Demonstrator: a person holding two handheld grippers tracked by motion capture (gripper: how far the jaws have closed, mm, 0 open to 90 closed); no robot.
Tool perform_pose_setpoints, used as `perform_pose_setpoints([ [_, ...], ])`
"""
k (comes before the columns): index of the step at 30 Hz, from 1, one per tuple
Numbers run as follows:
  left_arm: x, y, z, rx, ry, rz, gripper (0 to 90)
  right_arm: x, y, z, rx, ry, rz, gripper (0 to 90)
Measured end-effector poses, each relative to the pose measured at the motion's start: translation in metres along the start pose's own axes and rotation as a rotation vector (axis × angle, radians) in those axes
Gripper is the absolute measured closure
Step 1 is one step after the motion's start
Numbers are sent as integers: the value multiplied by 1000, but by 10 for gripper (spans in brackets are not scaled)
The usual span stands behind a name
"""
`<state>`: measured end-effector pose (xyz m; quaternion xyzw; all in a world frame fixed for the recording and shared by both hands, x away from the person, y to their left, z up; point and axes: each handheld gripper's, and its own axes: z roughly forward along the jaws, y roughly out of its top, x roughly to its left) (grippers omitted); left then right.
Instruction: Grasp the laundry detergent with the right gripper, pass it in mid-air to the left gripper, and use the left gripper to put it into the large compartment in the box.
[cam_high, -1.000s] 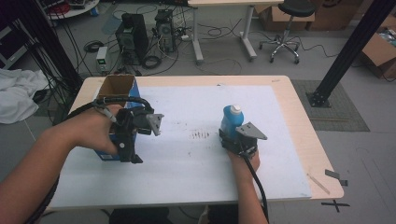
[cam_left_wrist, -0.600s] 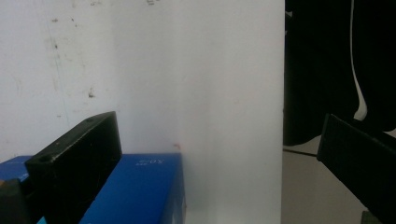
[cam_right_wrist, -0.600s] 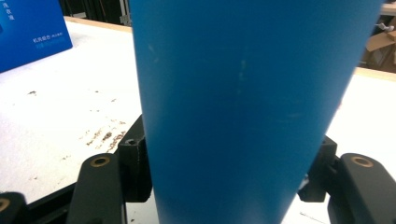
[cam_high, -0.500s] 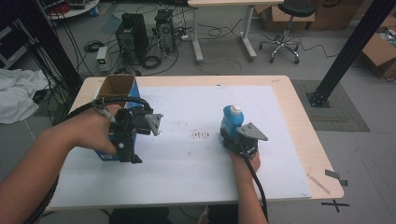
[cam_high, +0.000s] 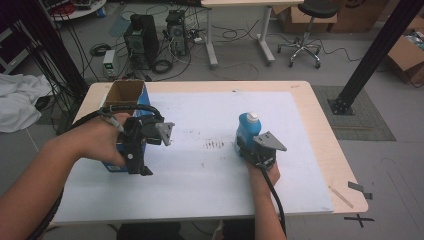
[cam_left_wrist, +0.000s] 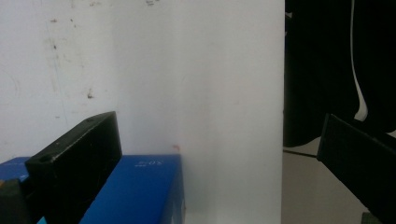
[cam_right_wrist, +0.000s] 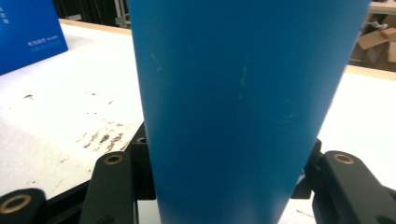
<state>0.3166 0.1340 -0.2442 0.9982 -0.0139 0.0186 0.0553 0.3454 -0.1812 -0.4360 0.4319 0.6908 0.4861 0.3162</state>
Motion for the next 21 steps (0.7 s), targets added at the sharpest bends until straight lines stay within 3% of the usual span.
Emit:
perform_pose_setpoints([
  [9,2,3,-3,-11,6,-1,3,-12,7,-9,-7,77,3,459],
  [16,4,11,-6,-11,9,7,3,-29,28,-27,-24,203,-17,456],
  [21,6,19,-9,-4,12,16,3,-40,47,-41,-22,297,-61,456],
])
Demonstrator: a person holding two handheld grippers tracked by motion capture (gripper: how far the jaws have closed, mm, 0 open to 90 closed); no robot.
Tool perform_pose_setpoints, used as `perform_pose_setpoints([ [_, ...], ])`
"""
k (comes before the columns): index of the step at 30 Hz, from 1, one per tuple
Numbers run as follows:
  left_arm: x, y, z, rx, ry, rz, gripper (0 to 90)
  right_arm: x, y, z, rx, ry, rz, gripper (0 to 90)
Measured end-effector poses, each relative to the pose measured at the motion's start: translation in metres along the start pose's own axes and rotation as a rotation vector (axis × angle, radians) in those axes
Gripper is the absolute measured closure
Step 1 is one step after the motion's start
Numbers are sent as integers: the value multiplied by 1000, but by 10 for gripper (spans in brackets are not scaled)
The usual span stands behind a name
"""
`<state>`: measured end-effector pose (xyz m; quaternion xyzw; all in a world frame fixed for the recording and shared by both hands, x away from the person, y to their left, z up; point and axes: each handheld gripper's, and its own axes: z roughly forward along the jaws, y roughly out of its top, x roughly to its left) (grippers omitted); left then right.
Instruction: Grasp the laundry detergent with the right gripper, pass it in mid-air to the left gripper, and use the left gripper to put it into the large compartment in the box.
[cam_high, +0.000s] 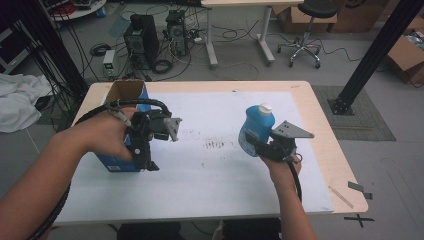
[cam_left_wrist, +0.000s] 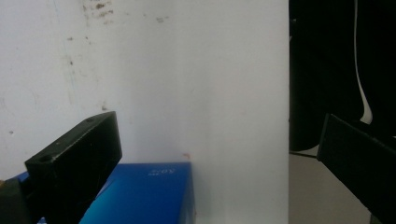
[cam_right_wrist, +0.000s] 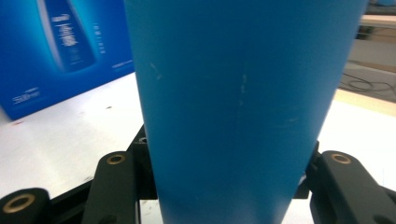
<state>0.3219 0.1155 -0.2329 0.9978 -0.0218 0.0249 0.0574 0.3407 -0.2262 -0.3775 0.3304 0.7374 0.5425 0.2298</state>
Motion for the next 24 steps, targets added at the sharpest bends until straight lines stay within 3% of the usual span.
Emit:
perform_pose_setpoints([
  [5,3,9,-3,9,1,11,3,-5,13,-10,15,110,-34,455],
  [11,6,21,-5,19,-1,24,3,-9,16,-14,17,243,-76,455],
  [14,8,26,-9,5,-1,25,3,-8,16,-14,17,309,-117,454],
  [24,8,45,-9,28,-18,37,3,6,17,-2,57,501,-216,452],
])
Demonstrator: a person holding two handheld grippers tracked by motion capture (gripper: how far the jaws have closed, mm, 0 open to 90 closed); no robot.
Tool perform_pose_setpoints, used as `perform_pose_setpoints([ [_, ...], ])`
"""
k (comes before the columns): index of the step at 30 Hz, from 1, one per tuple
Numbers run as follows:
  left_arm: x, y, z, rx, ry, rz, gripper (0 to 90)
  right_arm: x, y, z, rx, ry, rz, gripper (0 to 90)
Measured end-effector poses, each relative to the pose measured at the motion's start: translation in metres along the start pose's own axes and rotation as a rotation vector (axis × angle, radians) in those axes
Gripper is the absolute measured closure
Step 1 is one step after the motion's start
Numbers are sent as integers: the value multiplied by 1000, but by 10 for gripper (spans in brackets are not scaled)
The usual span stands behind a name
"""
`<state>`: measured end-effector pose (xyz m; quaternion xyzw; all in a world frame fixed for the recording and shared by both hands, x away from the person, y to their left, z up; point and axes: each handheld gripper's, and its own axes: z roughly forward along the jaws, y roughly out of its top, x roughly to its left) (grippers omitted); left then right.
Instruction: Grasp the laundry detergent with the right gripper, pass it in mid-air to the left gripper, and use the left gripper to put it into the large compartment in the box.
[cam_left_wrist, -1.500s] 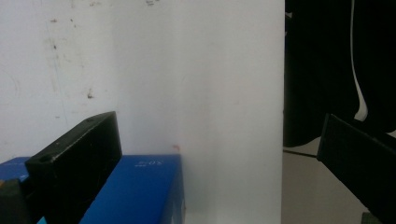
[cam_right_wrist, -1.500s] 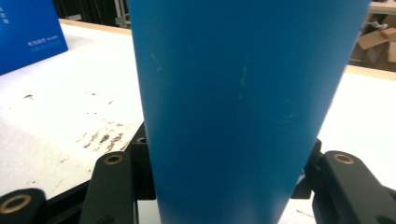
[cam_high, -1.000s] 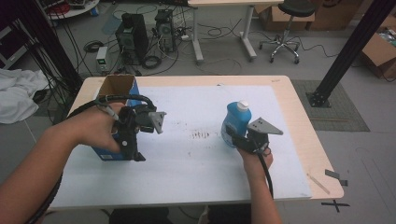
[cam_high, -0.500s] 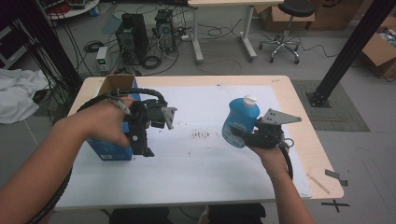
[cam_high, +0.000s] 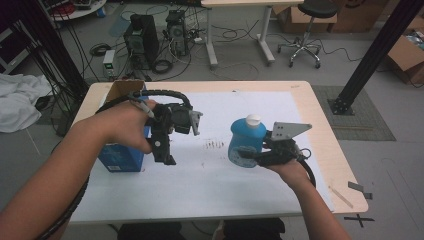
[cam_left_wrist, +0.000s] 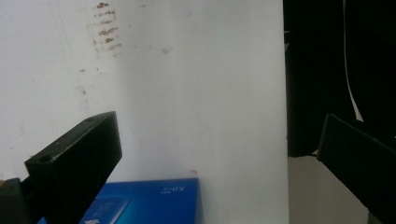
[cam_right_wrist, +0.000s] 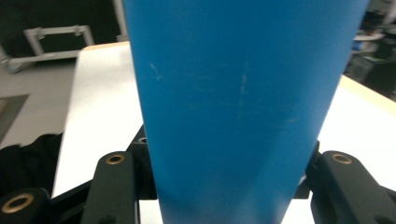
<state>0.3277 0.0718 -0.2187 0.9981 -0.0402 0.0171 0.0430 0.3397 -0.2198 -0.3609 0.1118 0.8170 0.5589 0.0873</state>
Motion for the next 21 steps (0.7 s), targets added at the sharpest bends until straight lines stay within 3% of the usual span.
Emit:
perform_pose_setpoints([
  [5,-1,6,3,5,-12,3,3,5,-1,17,11,95,-34,452],
  [11,-2,9,6,4,-21,2,3,14,-1,39,20,165,-55,454],
  [21,-2,15,8,0,-23,11,3,27,-1,69,-7,215,-68,458],
])
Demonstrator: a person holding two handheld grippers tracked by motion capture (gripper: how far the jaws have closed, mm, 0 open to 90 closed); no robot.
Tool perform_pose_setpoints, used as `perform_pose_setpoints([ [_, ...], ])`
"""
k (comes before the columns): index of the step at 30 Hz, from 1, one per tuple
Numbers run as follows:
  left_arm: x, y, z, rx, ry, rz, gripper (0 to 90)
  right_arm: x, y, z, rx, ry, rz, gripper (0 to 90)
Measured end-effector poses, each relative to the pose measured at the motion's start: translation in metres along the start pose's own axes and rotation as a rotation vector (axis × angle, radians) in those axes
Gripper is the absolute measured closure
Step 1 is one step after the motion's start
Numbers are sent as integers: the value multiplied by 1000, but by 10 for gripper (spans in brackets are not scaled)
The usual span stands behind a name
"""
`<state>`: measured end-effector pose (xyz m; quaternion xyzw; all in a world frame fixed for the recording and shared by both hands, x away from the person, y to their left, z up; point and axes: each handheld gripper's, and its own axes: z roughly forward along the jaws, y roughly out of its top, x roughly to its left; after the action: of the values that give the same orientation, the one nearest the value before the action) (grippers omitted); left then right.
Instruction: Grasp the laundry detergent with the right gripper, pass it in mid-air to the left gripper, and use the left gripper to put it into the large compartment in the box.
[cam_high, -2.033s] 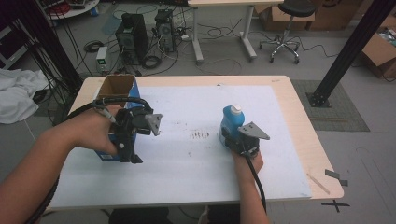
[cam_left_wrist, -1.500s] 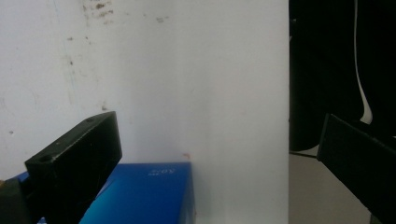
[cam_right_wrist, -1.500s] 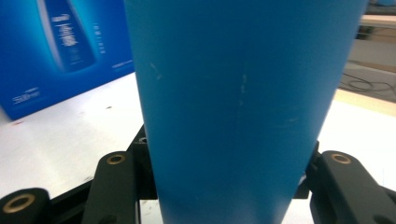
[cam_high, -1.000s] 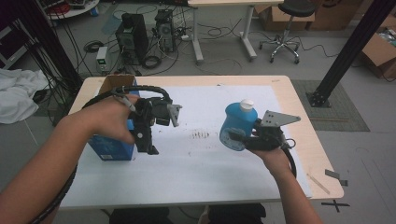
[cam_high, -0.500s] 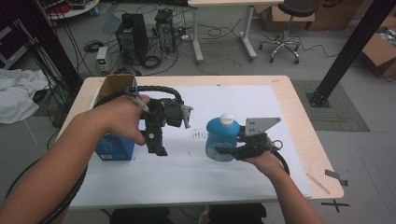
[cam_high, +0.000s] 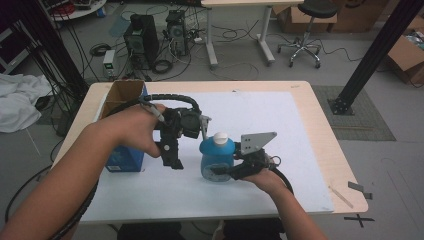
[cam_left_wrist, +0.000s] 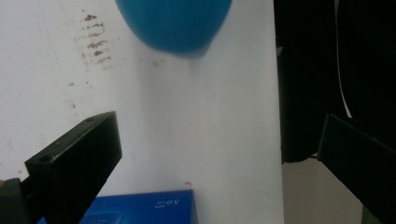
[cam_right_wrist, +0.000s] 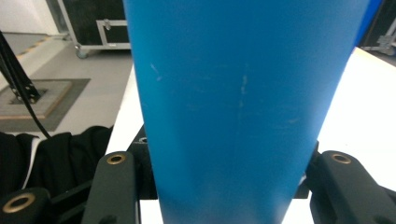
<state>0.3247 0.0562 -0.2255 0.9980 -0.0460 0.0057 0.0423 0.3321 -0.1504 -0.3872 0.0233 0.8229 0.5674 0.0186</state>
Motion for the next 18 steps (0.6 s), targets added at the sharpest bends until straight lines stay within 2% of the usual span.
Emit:
perform_pose_setpoints([
  [5,0,3,2,4,-4,2,3,2,2,16,8,19,-12,460],
  [9,0,6,4,9,-9,1,3,3,6,27,-7,37,-22,460],
  [18,-1,10,9,9,-13,0,3,5,15,46,-16,50,-49,460],
])
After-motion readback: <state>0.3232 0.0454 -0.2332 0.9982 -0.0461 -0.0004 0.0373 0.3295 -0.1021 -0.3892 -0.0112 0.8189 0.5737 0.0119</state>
